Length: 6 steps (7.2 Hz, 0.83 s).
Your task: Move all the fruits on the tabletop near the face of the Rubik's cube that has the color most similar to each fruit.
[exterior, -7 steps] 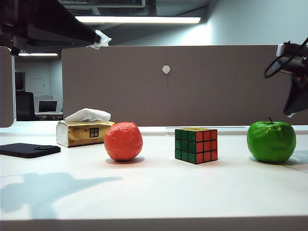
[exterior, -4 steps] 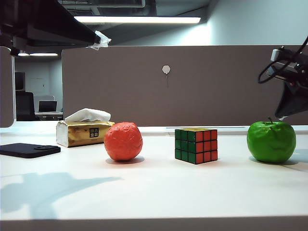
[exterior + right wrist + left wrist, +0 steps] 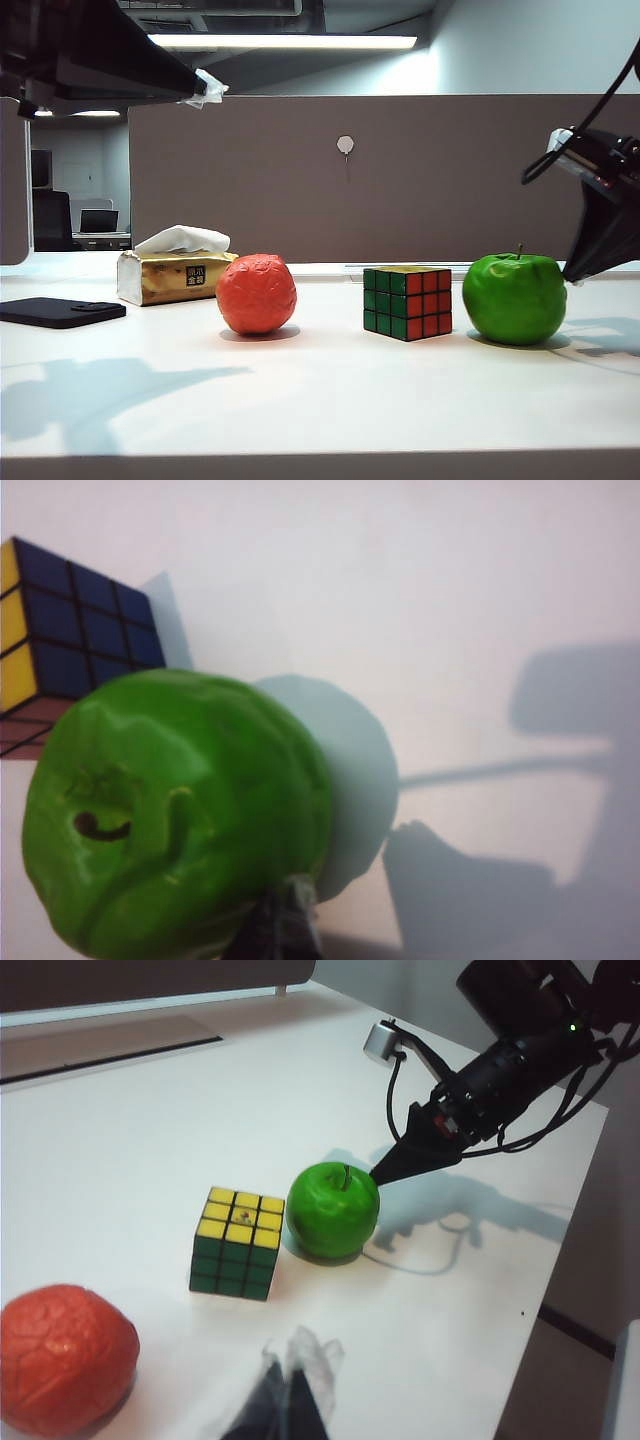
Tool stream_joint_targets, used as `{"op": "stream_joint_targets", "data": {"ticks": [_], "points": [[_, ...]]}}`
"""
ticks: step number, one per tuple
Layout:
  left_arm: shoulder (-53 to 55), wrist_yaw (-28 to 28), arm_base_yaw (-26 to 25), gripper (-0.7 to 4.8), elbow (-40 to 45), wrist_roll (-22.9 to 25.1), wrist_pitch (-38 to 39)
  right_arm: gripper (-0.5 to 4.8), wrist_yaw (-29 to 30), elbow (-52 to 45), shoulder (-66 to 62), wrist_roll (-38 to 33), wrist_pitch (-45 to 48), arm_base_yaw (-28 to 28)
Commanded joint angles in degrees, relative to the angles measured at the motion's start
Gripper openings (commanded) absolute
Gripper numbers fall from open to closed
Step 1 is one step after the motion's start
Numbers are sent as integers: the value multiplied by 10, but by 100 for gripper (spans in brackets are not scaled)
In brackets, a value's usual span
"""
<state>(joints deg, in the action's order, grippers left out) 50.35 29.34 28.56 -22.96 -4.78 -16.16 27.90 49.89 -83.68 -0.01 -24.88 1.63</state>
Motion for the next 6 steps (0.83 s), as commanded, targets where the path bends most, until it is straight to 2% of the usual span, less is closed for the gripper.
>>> {"op": "stream_joint_targets", "data": {"ticks": [1,2,3,4,5,6], "points": [[0,0,0,-5,-3,0,25,-1,-68,2,-1,14,129,13],[0,-2,0,-5,-3,1,25,-1,-50,3,-19,10,160,13],[0,-13,0,-5,-3,3,25,-1,-26,33,-103,10,184,13],[0,-13,0,-5,-3,3,25,-1,-20,37,-106,10,184,12],[0,-17,0,-5,-3,2,25,-1,41,46,-110,10,169,12],[0,-17,0,-5,-3,3,25,-1,63,45,-110,11,135,12]]}}
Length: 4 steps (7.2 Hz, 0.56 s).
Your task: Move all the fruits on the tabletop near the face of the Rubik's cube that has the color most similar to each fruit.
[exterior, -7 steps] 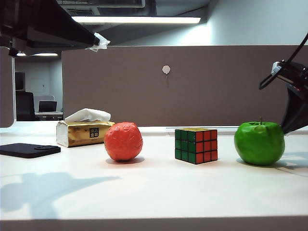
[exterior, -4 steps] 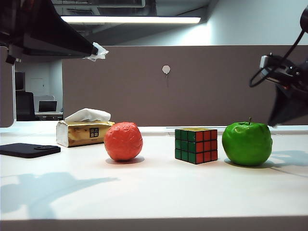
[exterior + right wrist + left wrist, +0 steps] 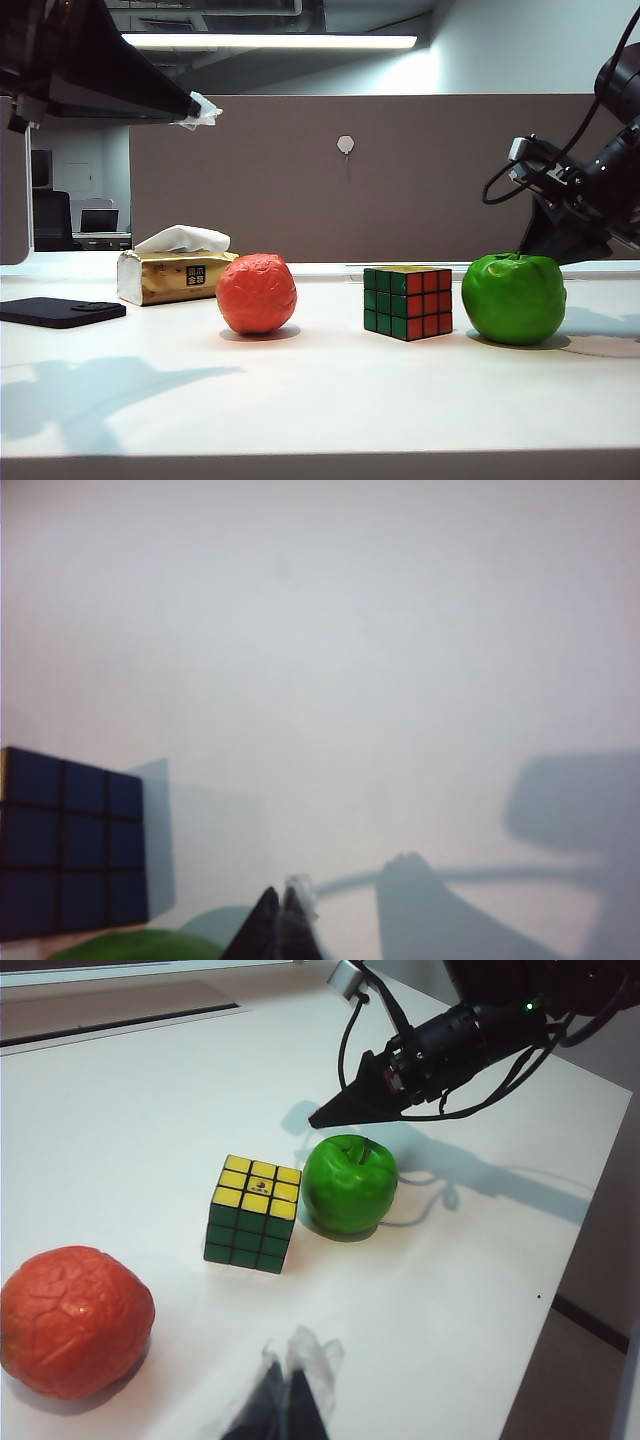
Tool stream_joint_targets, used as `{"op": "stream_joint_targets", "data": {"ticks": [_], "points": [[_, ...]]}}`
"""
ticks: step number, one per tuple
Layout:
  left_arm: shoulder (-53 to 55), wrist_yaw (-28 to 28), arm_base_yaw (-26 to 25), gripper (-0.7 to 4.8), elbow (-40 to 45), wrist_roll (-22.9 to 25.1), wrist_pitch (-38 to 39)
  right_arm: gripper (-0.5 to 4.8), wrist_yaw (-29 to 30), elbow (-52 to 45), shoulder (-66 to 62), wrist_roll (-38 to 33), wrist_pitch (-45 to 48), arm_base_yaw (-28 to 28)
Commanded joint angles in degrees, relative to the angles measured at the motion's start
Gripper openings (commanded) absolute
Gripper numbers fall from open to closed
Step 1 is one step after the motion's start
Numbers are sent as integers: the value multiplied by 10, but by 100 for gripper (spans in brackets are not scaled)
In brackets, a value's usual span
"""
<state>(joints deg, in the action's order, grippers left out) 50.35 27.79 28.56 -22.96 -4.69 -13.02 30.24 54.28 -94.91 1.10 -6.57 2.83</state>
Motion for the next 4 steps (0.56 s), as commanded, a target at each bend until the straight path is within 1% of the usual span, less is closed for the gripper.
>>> {"op": "stream_joint_targets", "data": {"ticks": [1,2,3,4], "points": [[0,-2,0,-5,-3,2,-6,-1,44,2,2,0,-58,0],[0,-2,0,-5,-3,2,-6,-1,74,2,2,7,-148,5],[0,-2,0,-5,-3,2,-6,-1,78,2,2,11,-159,5],[0,-2,0,-5,-3,2,-6,-1,105,1,3,54,-209,27]]}}
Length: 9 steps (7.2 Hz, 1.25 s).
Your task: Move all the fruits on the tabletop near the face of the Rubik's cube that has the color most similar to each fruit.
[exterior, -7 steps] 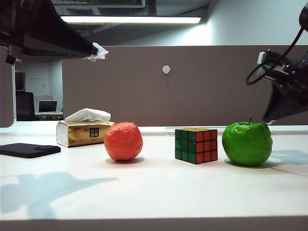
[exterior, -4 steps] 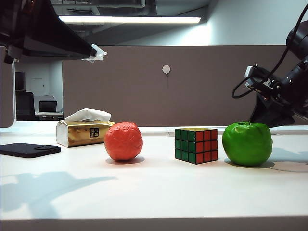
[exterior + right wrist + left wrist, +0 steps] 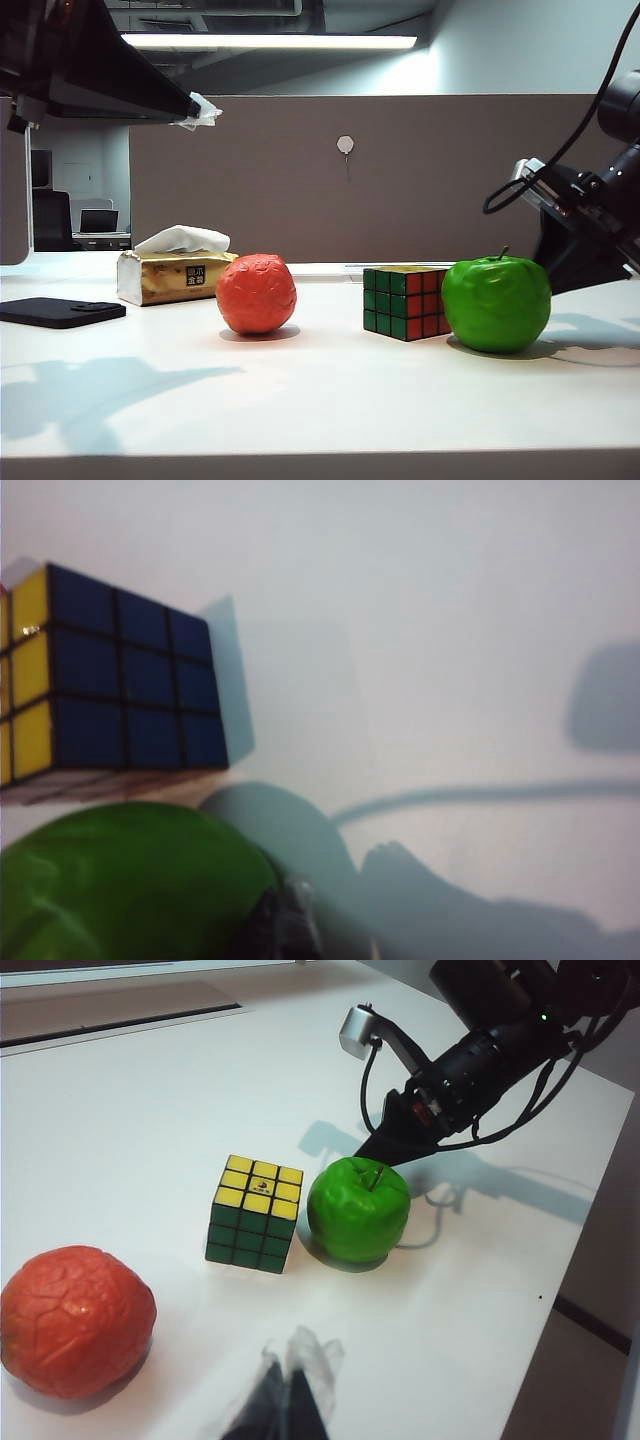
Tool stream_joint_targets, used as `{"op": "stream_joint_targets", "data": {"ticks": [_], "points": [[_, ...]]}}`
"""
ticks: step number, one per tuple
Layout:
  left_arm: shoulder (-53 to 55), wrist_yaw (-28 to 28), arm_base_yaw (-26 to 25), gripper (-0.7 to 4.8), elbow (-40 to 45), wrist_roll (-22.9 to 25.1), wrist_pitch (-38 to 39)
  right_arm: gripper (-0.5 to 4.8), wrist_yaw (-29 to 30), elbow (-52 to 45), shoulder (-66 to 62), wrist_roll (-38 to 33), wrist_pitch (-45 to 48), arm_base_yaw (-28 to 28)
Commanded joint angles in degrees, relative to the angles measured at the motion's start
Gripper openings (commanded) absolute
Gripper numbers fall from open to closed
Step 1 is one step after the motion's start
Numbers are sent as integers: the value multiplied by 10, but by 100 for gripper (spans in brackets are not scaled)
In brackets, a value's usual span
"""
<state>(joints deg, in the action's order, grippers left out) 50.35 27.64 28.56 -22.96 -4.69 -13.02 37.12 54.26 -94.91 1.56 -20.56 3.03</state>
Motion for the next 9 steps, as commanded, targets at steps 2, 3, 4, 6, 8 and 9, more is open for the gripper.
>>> {"op": "stream_joint_targets", "data": {"ticks": [2,3,4,6,8,9], "points": [[1,0,0,-5,-3,2,-6,-1,35,2,3,49,-82,62],[1,0,0,-5,-3,2,-6,-1,35,2,3,49,-95,103],[1,0,0,-5,-3,2,-2,-1,25,2,3,53,-132,106],[1,-11,0,-5,-3,2,5,-1,56,2,53,107,-239,109],[1,-10,0,-5,-3,1,5,-1,73,2,63,104,-212,168],[1,-10,0,-5,-3,1,6,-1,50,2,63,68,-172,184]]}}
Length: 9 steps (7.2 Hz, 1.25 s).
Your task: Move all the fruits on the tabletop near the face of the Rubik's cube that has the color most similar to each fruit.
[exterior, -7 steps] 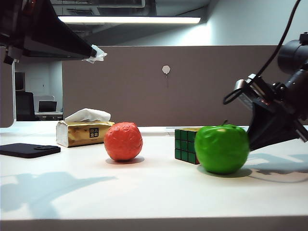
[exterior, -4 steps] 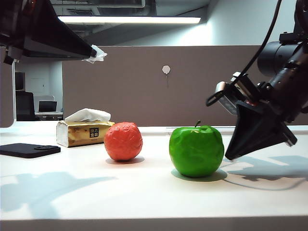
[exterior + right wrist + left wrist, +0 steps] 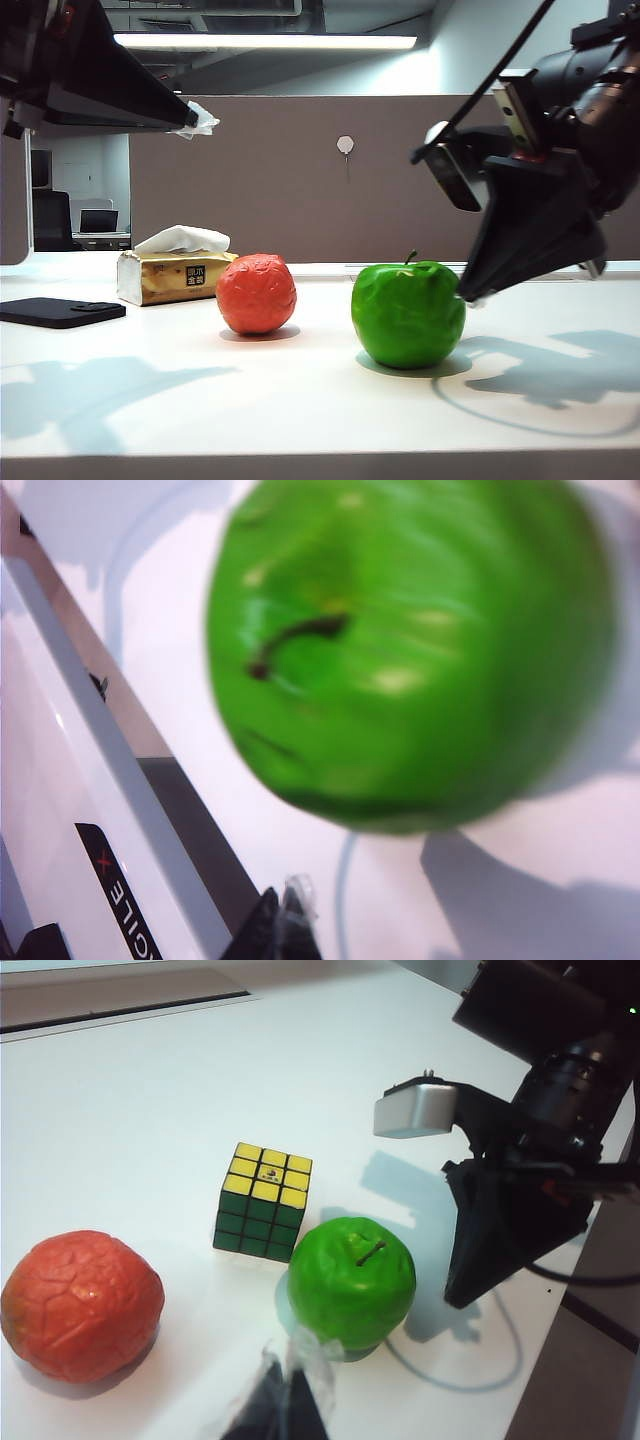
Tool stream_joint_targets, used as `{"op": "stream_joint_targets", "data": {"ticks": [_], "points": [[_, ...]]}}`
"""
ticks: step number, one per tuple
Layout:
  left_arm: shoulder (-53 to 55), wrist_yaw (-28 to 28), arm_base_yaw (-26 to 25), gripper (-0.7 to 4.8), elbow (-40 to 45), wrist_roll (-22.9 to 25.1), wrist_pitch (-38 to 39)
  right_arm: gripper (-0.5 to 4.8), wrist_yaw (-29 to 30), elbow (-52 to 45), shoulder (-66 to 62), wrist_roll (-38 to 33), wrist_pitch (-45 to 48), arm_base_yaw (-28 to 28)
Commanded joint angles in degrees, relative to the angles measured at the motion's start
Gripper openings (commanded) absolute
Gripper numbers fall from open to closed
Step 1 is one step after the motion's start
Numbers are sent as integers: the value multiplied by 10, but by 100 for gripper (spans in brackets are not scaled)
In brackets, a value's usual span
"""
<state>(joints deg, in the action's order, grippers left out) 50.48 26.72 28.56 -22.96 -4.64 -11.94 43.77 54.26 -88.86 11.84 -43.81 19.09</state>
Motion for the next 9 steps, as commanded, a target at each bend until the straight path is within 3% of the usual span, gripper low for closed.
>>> {"op": "stream_joint_targets", "data": {"ticks": [1,2,3,8,9], "points": [[0,-1,0,-5,-3,-1,-5,-1,-43,2,2,-64,92,29],[0,-1,0,-5,-3,-1,-3,-1,-57,2,2,-93,80,30],[0,1,0,-5,-3,-1,-3,-1,-147,2,2,-93,82,30],[0,1,0,-5,-3,-1,1,-1,-126,1,-21,-99,173,31],[0,1,0,-5,-3,-2,3,-1,-58,2,-37,-108,185,51]]}}
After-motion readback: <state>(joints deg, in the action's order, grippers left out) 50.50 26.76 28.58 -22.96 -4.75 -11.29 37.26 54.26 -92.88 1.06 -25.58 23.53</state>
